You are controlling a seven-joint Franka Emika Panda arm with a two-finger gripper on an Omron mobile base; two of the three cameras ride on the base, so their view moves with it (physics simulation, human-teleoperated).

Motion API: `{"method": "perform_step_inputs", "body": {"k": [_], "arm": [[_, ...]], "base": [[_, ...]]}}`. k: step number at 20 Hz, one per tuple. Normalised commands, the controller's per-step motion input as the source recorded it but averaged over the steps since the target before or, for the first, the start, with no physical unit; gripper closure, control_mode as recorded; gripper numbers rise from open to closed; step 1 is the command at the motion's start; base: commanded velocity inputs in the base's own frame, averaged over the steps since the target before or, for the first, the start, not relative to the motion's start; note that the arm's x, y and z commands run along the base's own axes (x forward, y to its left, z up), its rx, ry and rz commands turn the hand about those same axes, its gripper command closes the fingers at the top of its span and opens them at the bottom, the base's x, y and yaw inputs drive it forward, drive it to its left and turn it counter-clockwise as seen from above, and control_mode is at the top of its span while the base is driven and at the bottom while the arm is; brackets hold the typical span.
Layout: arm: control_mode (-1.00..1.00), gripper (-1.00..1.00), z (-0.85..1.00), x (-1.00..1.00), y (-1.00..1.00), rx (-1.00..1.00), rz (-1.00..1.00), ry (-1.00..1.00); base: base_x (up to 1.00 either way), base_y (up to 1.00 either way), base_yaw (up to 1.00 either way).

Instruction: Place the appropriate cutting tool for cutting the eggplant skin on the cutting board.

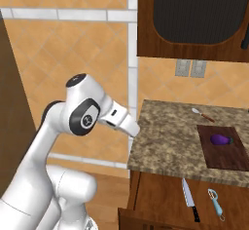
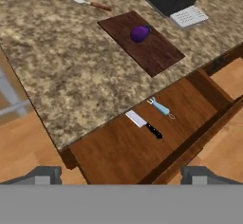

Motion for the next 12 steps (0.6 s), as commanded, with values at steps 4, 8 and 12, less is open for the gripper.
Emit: {"method": "perform_step_inputs", "body": {"k": [4, 8, 12], "arm": [[-1.0, -1.0, 0.0, 0.0, -0.75, 0.0, -0.24, -0.04], [-1.0, -1.0, 0.0, 0.0, -0.71, 0.0, -0.2, -0.05], [-1.0, -1.0, 0.0, 0.0, -0.71, 0.08, -0.02, -0.01]], "base": [[0.0, 0.0, 0.0], [0.0, 0.0, 0.0], [0.0, 0.0, 0.0]]}}
